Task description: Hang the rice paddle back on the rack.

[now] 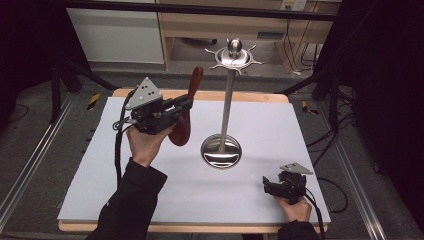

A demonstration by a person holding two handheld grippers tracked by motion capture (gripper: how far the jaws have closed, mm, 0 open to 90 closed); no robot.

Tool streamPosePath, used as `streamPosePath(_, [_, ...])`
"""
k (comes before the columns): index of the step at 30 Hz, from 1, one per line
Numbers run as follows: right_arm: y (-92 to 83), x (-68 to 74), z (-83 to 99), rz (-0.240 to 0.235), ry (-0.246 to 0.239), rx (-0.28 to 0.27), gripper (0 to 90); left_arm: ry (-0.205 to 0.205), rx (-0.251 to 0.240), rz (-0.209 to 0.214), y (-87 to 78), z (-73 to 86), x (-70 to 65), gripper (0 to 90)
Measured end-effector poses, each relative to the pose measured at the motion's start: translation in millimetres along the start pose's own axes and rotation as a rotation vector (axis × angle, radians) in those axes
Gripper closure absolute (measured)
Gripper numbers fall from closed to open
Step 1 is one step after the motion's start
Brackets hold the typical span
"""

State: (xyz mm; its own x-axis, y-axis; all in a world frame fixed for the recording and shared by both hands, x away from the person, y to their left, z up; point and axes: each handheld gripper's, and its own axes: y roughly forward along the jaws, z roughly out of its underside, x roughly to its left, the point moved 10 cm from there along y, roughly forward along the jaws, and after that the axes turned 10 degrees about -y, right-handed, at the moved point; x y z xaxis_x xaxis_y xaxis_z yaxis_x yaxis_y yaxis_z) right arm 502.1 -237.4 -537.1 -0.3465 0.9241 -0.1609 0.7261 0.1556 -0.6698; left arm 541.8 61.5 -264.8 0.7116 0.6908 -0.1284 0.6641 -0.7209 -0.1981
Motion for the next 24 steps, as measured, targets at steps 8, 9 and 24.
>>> streamPosePath(8, [0.2, 0.1, 0.1, -0.002, -0.006, 0.000, 12.6, 0.011, -0.006, -0.001, 1.5, -3.9, -3.2, 78.2])
streamPosePath(9, [0.3, 0.3, 0.0, -0.002, -0.005, 0.000, 12.6, 0.012, -0.007, 0.000, 1.4, -4.8, -3.6, 78.2])
streamPosePath(24, [-0.5, 1.0, -0.4, -0.001, -0.006, -0.001, 12.6, 0.030, -0.002, -0.009, 10.0, -14.4, -12.7, 78.3])
